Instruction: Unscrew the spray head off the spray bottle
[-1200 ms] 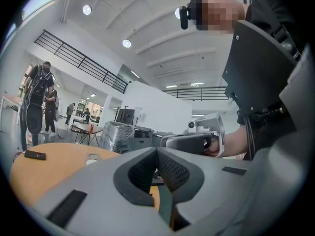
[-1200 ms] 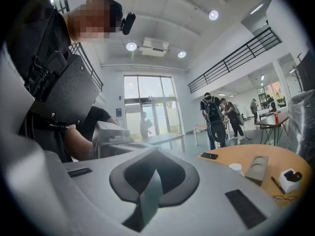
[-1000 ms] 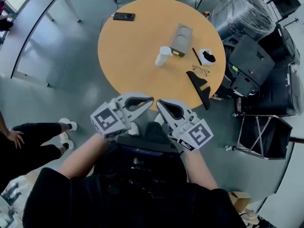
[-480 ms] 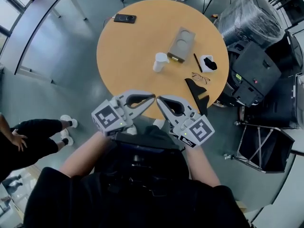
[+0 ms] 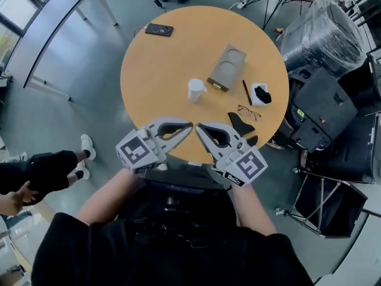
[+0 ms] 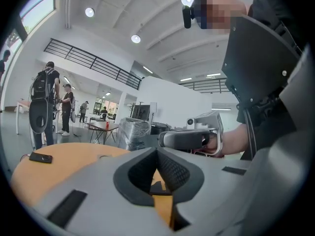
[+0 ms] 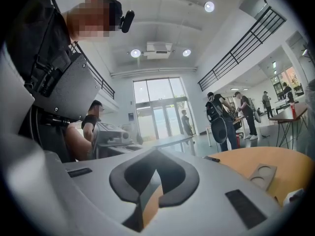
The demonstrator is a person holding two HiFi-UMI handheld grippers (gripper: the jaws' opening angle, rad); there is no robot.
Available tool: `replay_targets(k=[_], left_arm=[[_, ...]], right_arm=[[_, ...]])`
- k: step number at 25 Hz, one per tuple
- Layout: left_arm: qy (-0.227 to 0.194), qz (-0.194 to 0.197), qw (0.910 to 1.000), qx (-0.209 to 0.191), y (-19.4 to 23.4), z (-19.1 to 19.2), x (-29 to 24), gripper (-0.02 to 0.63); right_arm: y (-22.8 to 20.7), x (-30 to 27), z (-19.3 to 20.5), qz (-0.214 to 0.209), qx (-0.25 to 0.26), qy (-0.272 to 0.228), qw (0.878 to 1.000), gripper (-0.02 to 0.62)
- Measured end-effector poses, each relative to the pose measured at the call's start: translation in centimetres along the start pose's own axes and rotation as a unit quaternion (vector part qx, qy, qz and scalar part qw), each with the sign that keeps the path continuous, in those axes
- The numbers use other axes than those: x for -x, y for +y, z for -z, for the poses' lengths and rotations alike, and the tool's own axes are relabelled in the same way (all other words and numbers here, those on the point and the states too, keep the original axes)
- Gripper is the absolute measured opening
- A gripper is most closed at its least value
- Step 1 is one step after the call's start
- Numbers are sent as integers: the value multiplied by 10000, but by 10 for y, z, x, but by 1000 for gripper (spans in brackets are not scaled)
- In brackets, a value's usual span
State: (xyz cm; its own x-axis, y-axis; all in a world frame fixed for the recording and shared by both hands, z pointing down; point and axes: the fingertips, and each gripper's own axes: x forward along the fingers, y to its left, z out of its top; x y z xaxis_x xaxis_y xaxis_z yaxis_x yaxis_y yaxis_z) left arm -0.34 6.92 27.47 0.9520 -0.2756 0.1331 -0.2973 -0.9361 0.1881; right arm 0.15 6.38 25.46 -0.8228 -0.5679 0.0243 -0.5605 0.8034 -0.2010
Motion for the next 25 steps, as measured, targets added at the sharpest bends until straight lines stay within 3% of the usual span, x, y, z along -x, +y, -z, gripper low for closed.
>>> replay_targets(k=[13, 20, 25], left_arm=[[210, -673, 9975, 67, 32, 10, -51, 5], [340, -845, 9958, -97, 66, 19, -50, 3], [454, -747, 9961, 83, 105, 41, -44, 3]], right_arm=[[-63, 14, 9, -541, -141, 94, 9984, -9], [-91, -6, 24, -407, -366, 216, 9983, -9], [-112, -32, 47, -143, -535, 410, 9976, -9]])
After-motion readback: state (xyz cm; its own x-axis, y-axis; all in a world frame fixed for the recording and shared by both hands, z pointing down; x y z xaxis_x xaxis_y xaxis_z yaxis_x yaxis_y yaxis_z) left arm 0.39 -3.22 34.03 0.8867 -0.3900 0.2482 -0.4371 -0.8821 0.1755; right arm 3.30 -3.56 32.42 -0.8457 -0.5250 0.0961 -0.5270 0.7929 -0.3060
